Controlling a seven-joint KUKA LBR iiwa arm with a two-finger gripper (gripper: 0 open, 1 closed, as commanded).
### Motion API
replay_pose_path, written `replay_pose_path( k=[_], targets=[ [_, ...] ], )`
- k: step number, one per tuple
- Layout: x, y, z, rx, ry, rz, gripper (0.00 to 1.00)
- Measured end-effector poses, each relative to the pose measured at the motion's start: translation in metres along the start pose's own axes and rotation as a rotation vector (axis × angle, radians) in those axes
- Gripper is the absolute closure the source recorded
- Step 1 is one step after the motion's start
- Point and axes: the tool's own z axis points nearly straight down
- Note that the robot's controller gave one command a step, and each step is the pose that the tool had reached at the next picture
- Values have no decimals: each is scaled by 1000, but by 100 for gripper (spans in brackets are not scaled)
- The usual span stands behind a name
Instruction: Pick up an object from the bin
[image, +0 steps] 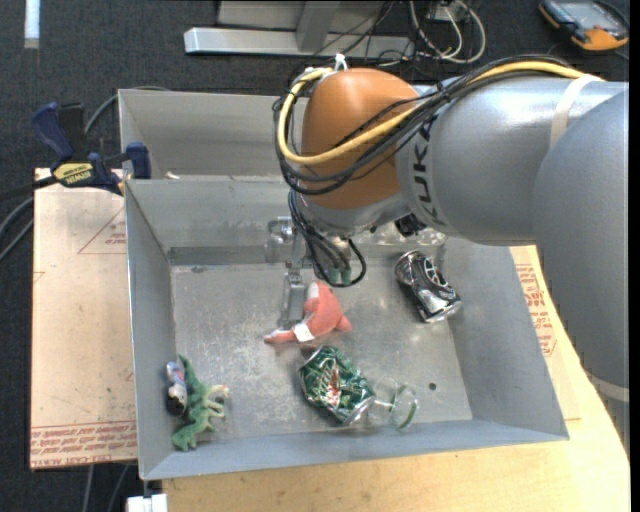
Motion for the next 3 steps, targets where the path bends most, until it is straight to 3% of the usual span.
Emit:
replay_pose_path(
  k=[1,2,3],
  targets=[
    [-2,-1,-5,-1,-8,3,0],
    [29,-74,57,2,4,-60,0],
    [26,-27,89,-7,-12,-88,0]
  ],
)
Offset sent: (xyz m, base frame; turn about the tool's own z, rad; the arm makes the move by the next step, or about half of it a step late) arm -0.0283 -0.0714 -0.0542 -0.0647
